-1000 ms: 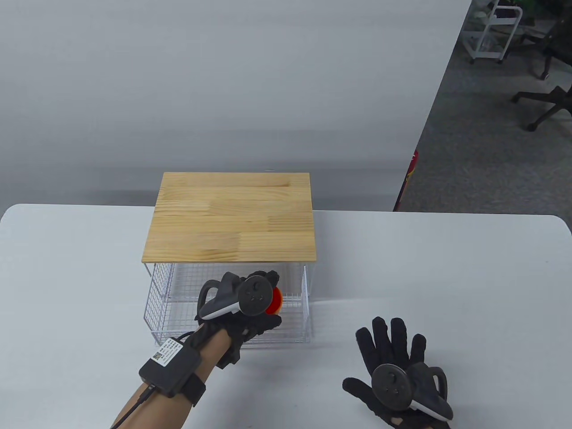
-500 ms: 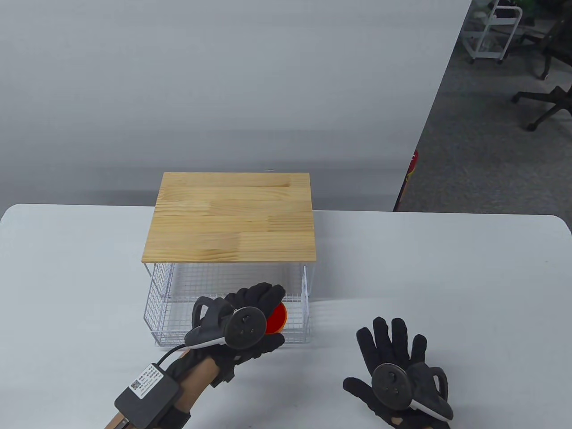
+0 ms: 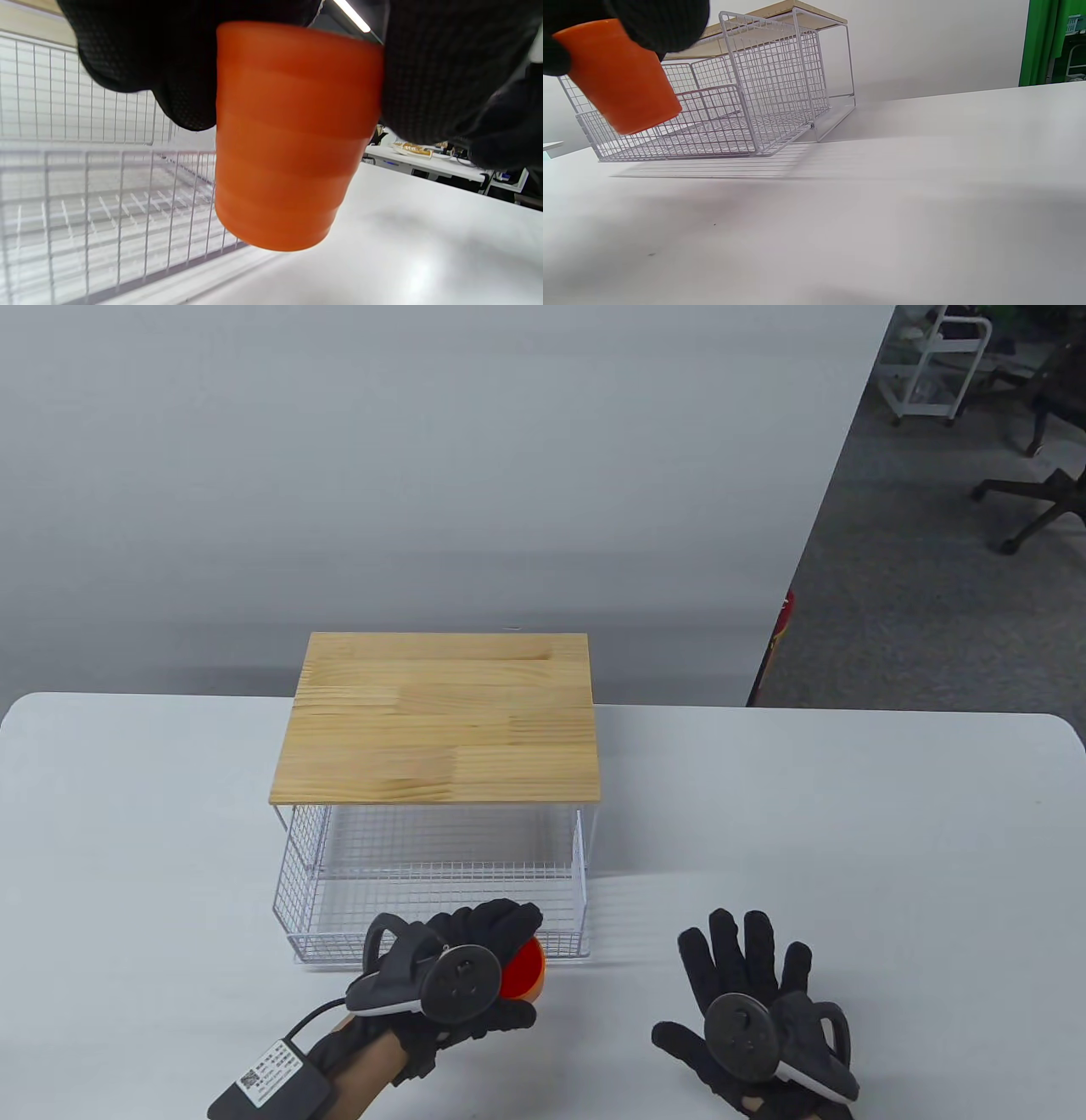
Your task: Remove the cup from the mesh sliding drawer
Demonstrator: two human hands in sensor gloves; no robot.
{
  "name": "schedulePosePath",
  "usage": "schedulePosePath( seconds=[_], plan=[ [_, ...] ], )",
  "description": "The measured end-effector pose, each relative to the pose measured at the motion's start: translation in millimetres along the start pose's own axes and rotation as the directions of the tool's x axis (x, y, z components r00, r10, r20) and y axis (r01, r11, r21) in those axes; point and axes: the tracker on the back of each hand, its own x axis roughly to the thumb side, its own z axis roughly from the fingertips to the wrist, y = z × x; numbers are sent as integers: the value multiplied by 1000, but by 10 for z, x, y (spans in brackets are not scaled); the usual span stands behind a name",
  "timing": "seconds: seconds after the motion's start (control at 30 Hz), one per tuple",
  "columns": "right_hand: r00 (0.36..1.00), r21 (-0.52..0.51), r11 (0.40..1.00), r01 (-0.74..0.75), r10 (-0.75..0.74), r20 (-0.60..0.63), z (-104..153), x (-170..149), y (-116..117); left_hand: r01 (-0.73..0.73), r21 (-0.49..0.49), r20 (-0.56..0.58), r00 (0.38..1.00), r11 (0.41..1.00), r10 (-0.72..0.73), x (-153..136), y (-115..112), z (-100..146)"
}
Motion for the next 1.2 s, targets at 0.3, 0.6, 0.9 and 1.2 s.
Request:
schedulePosePath(
  seconds=[0.3, 0.6, 0.9, 1.2],
  plan=[
    [1000, 5, 1000, 2, -2, 0, -4, 1, 1, 18, -81, 21, 1000, 997, -17, 52, -376, 38],
    [1000, 13, 1000, 0, 0, 0, -7, 4, 6, -2, -137, 6, 1000, 991, 3, 42, -571, 62],
    [1000, 18, 1000, -1, 1, 0, -11, 4, 10, -3, -157, 1, 1000, 988, 4, 36, -654, 55],
    [1000, 22, 1000, 10, -10, 2, -13, -4, 14, -18, -135, 0, 1000, 991, 18, 28, -655, 55]
  ],
)
